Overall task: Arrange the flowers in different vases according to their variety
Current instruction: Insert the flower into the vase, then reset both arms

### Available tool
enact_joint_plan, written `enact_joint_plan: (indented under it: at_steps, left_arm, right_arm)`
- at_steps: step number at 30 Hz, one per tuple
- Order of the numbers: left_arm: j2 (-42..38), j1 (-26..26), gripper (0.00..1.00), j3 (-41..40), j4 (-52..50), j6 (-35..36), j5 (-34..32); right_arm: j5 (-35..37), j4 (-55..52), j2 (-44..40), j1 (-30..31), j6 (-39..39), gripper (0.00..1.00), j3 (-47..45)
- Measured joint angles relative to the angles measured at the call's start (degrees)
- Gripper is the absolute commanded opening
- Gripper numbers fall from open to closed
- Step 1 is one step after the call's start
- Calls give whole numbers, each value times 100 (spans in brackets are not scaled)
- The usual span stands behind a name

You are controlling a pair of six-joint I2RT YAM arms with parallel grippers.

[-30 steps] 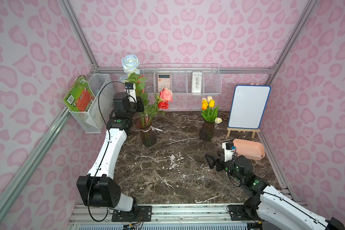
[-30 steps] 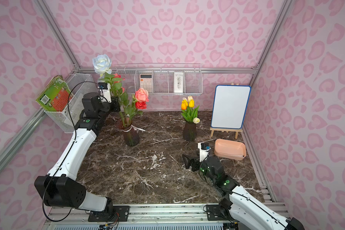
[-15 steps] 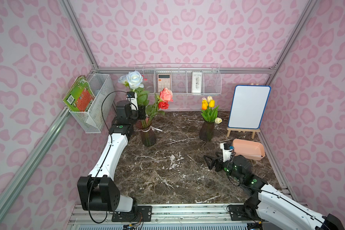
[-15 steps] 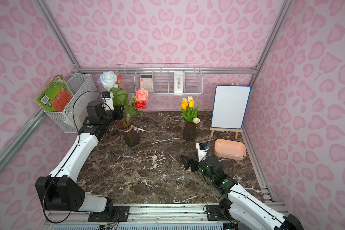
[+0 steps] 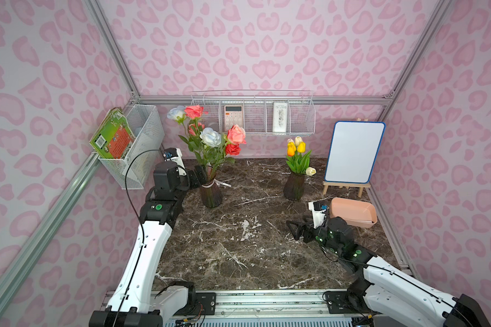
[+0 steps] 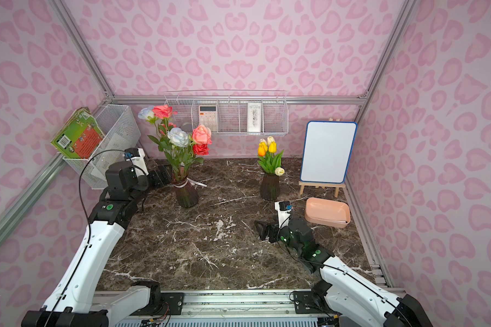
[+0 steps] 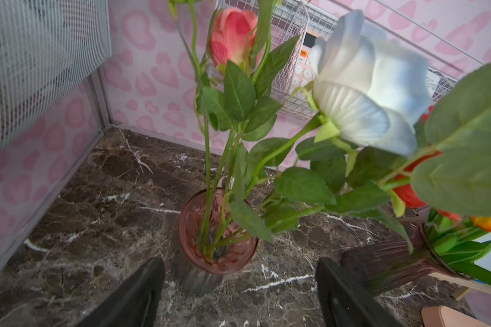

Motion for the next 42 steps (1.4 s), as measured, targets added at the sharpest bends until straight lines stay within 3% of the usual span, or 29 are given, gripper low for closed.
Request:
enact_joint_plan:
  at_steps: [2, 11, 18, 28, 37, 42]
  left_arm:
    - [-297, -13, 98, -293, -79, -149, 0]
    - [-1311, -308, 99, -1764, -192, -688, 295]
    - [-1261, -566, 98, -2498, -76, -649, 109]
    - [-444, -297, 99, -2702, 444, -190, -1093]
    - [511, 413, 99, -2745, 1290, 404, -1121]
    - [765, 675, 98, -2911, 1812, 654, -944]
  right_arm:
    - [-28, 2, 59, 2, -79, 99, 68]
    - [234, -81, 219, 15, -656, 99, 601]
    - [817, -431, 476, -205, -1266, 99, 1047]
    - [750, 522, 413, -2024, -1895, 99, 236]
    - [431, 1941, 350, -3713, -2068, 99, -702]
    - [321, 2750, 671, -4142, -2068, 99, -1073]
